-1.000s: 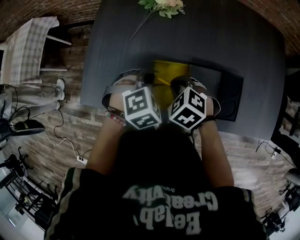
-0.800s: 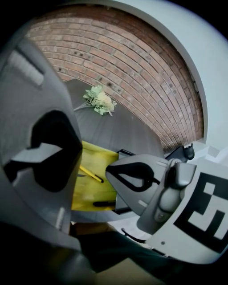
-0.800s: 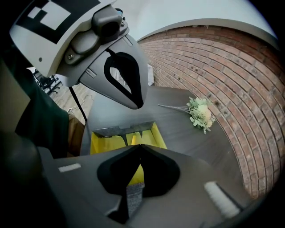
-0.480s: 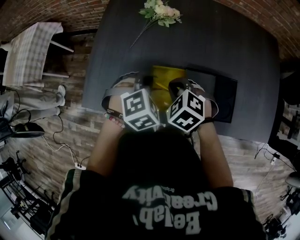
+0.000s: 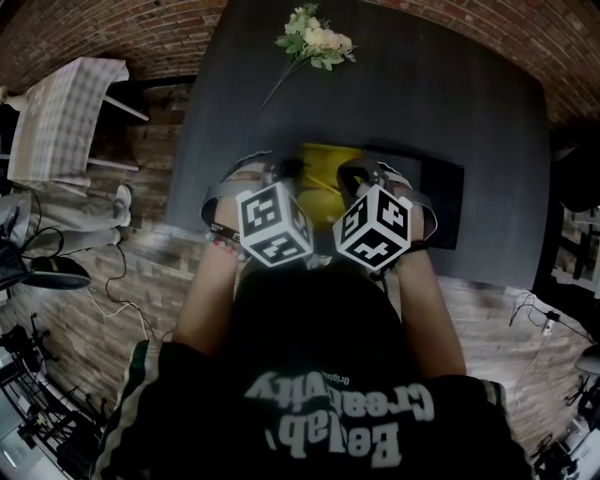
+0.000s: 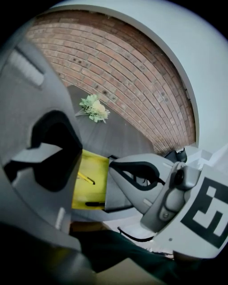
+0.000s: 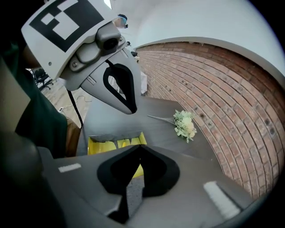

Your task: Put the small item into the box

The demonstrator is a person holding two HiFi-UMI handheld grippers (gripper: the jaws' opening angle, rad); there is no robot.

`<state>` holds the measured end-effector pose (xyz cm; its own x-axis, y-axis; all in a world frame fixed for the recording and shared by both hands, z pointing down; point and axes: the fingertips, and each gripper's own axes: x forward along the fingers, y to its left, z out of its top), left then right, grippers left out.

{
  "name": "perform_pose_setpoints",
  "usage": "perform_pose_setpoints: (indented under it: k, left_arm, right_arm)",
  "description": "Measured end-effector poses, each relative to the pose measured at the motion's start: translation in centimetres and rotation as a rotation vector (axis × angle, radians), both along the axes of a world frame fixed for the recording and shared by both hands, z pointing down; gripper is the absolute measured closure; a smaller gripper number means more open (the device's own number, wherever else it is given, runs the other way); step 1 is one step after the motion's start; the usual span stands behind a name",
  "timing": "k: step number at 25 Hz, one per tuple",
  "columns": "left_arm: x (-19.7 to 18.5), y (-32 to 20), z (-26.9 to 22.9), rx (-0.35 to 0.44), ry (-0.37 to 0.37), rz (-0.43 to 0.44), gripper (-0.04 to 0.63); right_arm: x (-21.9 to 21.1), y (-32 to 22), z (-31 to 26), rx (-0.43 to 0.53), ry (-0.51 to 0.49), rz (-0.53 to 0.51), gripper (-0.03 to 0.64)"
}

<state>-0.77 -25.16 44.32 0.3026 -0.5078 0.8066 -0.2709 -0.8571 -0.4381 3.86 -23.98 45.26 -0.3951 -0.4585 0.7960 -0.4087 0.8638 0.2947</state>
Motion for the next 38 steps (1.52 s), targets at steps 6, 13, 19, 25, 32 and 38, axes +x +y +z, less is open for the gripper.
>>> perform_pose_setpoints:
  k: [6, 13, 19, 25, 32, 38]
  left_arm:
    - [0.5, 0.1, -1.1, 0.004, 0.030, 0.005, 0.591]
    - [0.8, 0.1, -2.8, 0.035, 0.036, 0.004, 0.592]
    - [0.5, 0.4, -3.6, 0.054, 0.040, -0.007, 0.592]
    - [0.2, 1.1, -4.1, 0.062, 0.048, -0.007, 0.592]
    - [-0.7, 2.1, -4.7, 0.072, 0.068, 0.013, 0.592]
    - [-2.3, 2.8, -5.5, 0.078, 0.067, 0.055, 0.591]
  right_arm:
    - [0.6, -0.2, -1.5, 0.030, -0.014, 0.018, 0.611]
    - [0.9, 0.0, -3.2, 0.057, -0.032, 0.023, 0.611]
    - [0.9, 0.5, -3.8, 0.056, -0.048, 0.029, 0.611]
    - [0.5, 1.5, -3.7, 0.049, -0.048, 0.028, 0.611]
    - [-0.4, 2.4, -4.2, 0.062, -0.035, 0.043, 0.611]
    - [-1.9, 3.3, -5.4, 0.076, -0.060, 0.105, 0.611]
